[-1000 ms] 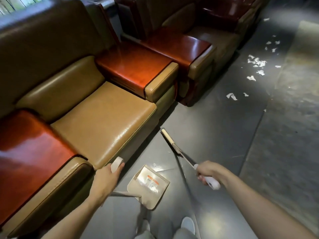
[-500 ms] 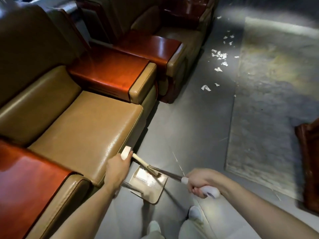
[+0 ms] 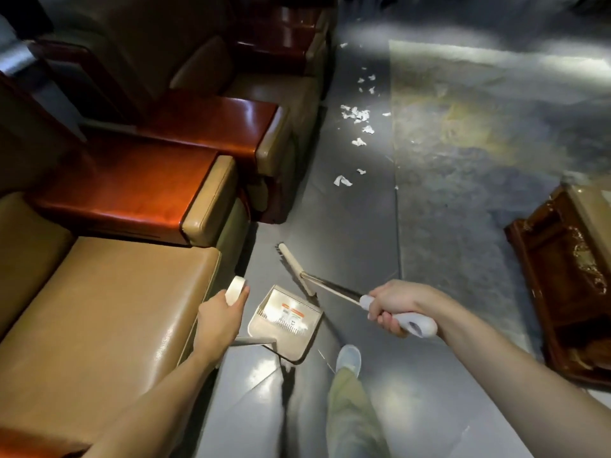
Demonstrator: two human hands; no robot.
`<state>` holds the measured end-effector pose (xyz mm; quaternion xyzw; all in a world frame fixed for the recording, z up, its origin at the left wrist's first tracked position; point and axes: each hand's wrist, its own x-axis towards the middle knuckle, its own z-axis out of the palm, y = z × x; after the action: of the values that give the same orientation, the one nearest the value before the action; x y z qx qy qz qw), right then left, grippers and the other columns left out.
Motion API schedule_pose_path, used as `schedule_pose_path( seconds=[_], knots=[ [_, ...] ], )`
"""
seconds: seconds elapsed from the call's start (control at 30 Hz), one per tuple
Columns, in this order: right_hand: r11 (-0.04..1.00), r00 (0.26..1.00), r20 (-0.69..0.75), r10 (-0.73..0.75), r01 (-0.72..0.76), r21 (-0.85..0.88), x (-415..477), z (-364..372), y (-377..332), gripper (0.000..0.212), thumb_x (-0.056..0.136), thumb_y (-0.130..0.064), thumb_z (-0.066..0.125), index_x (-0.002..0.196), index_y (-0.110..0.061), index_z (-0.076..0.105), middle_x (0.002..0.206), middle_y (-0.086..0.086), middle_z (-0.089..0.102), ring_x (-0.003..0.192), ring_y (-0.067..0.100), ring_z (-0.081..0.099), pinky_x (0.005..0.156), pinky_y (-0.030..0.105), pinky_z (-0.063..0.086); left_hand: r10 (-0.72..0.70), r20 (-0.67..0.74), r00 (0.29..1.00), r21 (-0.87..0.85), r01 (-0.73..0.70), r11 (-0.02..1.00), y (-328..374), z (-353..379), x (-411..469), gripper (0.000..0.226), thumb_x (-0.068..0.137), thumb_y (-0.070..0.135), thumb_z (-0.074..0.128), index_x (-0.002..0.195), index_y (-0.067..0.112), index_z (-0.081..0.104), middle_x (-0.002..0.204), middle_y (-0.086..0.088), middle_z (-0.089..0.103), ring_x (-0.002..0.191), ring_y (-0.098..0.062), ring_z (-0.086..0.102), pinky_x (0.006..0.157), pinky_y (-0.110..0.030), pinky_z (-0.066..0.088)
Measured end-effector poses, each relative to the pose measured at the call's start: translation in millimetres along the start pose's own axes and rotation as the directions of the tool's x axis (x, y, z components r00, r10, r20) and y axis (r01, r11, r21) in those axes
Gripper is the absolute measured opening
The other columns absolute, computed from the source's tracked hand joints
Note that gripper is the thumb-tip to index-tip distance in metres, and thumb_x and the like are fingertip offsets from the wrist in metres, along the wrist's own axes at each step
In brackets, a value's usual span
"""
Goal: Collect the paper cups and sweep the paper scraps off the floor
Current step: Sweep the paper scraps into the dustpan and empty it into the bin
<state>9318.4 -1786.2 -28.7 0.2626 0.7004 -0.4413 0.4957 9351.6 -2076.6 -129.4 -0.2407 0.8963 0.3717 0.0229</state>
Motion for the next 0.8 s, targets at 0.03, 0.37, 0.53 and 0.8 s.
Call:
schedule_pose_path(
  seconds=[0.03, 0.37, 0.53, 0.8],
  knots=[
    [1.000, 0.999, -0.028, -0.025, 0.025, -0.017, 9, -12, -10, 0.022, 0.089, 0.003, 0.047, 0.104, -0.010, 0.056, 0.048, 0.002, 0.043, 0.033, 0.008, 0.035, 0.033, 0.012, 0.030, 0.005, 0.002, 1.000, -0.015, -0.005, 1.000, 15, 8, 14, 0.041, 0.091, 0.058, 0.045, 0.073, 0.022, 0.053, 0.069, 0.004, 0.057, 0.065, -0.013, 0.055, 0.067, -0.032, 0.044],
    [0.979, 0.959, -0.203, -0.197, 0.182, -0.091, 108, -154, -110, 0.019, 0.087, 0.004, 0.045, 0.074, -0.009, 0.049, 0.042, 0.003, 0.043, 0.039, 0.016, 0.038, 0.036, 0.020, 0.032, 0.035, 0.005, 0.999, -0.027, -0.035, 0.999, 190, 75, 164, 0.039, 0.093, 0.049, 0.048, 0.076, 0.014, 0.054, 0.069, -0.006, 0.060, 0.062, -0.021, 0.060, 0.057, -0.023, 0.043],
    [0.974, 0.945, -0.256, -0.202, 0.220, 0.047, 153, -230, -153, 0.014, 0.086, 0.003, 0.050, 0.088, -0.010, 0.054, 0.042, 0.000, 0.042, 0.032, 0.011, 0.037, 0.035, 0.018, 0.031, 0.070, 0.025, 0.997, -0.057, -0.068, 0.996, 255, 110, 233, 0.034, 0.091, 0.049, 0.049, 0.074, 0.020, 0.054, 0.064, 0.002, 0.059, 0.057, -0.015, 0.059, 0.052, -0.016, 0.037],
    [0.968, 0.920, -0.329, -0.213, 0.244, 0.056, 234, -336, -261, 0.026, 0.086, 0.006, 0.049, 0.110, 0.006, 0.058, 0.050, 0.003, 0.043, 0.037, 0.010, 0.037, 0.034, 0.017, 0.029, 0.081, 0.143, 0.986, -0.007, -0.081, 0.997, 347, 179, 372, 0.043, 0.090, 0.055, 0.048, 0.093, 0.014, 0.059, 0.076, -0.002, 0.063, 0.067, -0.017, 0.062, 0.058, -0.025, 0.047]
  ],
)
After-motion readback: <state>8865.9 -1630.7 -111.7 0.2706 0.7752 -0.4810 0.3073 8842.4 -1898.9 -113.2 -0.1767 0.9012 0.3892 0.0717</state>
